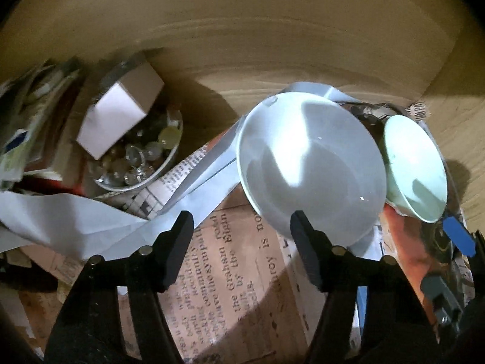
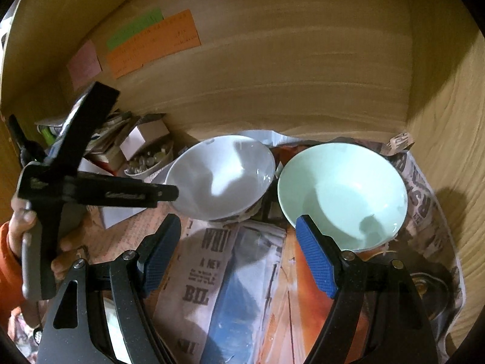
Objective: Organize plates and bowls
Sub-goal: 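Move both tools to the white bowl and grasp its rim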
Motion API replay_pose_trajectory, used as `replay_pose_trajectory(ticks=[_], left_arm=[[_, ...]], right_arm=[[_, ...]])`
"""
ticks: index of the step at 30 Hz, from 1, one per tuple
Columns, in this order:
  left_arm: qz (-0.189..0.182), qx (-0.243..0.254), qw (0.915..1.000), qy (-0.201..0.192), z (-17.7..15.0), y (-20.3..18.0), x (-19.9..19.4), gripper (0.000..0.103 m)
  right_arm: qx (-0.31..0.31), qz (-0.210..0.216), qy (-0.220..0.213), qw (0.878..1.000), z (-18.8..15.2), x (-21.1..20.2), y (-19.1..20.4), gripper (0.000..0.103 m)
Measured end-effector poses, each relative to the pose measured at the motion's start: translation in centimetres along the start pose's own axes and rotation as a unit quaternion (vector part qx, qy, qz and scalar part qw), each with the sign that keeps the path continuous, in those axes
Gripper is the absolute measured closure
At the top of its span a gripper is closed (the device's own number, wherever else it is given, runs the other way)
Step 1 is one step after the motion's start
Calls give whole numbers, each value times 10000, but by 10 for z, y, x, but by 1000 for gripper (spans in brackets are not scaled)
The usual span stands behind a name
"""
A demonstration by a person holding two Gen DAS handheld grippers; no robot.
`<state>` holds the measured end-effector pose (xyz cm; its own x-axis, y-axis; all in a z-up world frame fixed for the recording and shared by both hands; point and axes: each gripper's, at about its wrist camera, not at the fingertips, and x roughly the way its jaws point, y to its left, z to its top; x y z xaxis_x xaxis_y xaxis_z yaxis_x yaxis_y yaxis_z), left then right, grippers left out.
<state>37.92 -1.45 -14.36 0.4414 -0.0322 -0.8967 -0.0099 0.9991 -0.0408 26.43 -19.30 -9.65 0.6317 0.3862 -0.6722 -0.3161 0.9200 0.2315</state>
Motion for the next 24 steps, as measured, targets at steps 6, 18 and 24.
replay_pose_trajectory(ticks=[6, 18, 24], left_arm=[[-80, 184, 9997, 111, 6, -10, 15, 72], [-169, 588, 9980, 146, -11, -2, 5, 83], [-183, 929, 9952, 241, -38, 4, -12, 83]], right_arm=[[-7, -21, 65, 10000, -2, 4, -1, 27], [-113, 6, 154, 9998, -3, 11, 5, 27], [-228, 89, 352, 9991, -8, 19, 14, 32]])
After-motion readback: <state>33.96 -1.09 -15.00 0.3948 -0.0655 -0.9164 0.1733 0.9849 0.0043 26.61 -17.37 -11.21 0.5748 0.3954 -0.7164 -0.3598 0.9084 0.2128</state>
